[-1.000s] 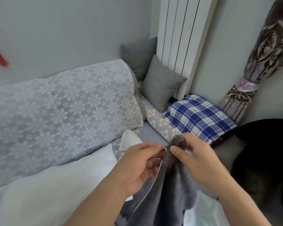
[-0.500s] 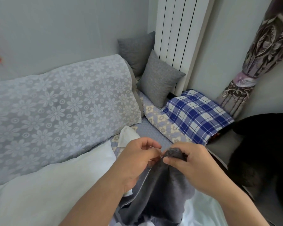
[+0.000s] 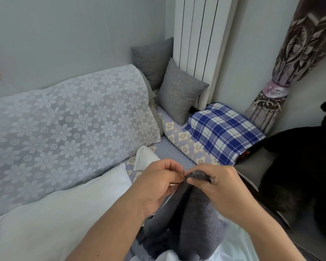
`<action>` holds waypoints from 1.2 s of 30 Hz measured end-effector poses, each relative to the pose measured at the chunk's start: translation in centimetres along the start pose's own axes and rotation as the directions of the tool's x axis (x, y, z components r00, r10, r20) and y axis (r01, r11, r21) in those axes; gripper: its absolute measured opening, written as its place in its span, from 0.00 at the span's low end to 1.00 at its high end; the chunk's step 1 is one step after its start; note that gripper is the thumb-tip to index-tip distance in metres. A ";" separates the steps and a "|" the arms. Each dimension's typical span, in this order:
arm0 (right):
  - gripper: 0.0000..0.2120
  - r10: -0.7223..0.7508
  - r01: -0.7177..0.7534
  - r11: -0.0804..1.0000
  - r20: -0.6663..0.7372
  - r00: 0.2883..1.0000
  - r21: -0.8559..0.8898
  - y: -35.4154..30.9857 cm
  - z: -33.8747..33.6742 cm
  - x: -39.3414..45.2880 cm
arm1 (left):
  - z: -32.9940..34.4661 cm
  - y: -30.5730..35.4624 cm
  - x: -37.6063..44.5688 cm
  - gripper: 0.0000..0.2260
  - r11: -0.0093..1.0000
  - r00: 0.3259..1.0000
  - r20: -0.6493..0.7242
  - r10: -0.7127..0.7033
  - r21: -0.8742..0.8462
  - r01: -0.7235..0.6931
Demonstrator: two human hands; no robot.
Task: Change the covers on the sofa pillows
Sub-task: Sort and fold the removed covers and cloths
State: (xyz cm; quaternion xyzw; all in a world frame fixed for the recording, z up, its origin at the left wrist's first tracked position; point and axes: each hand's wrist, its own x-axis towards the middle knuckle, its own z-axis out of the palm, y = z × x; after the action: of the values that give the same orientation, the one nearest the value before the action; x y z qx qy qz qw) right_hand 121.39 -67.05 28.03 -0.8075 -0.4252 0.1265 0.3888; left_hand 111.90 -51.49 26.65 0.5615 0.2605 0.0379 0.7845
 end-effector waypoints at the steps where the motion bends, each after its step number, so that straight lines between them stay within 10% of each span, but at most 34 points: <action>1: 0.07 -0.035 0.034 0.999 -0.025 0.999 -0.039 0.1 0.2 -0.1 | 0.2 -0.2 0.2 0.12 1.000 1.000 -0.007 -0.007 -0.008 0.007; 10: 0.12 -0.023 0.062 0.994 -0.381 0.924 0.089 0.1 1.0 0.1 | -2.0 -3.9 3.0 0.20 0.992 0.962 -0.268 -0.057 0.091 0.084; 22: 0.04 0.448 -0.018 0.804 -0.587 0.675 0.594 2.9 -4.7 2.4 | -17.9 -16.9 3.3 0.11 0.694 0.540 -0.841 -0.044 0.363 0.622; 31: 0.09 0.568 -0.301 0.794 -0.467 0.678 0.529 6.8 -3.1 4.1 | -18.1 -14.2 6.1 0.16 0.857 0.679 -0.729 0.086 0.402 0.323; 36: 0.07 0.547 -0.477 0.816 -0.172 0.819 0.326 10.7 -0.8 4.8 | -11.0 -6.9 8.6 0.18 0.718 0.940 -0.116 0.321 0.677 -0.161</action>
State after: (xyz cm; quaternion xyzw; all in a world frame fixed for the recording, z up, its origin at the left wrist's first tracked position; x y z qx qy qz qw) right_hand 130.99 -67.26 21.28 -0.8414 -0.1146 0.1775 0.4974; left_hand 112.77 -41.52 14.71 0.8226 0.2681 0.1096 0.4893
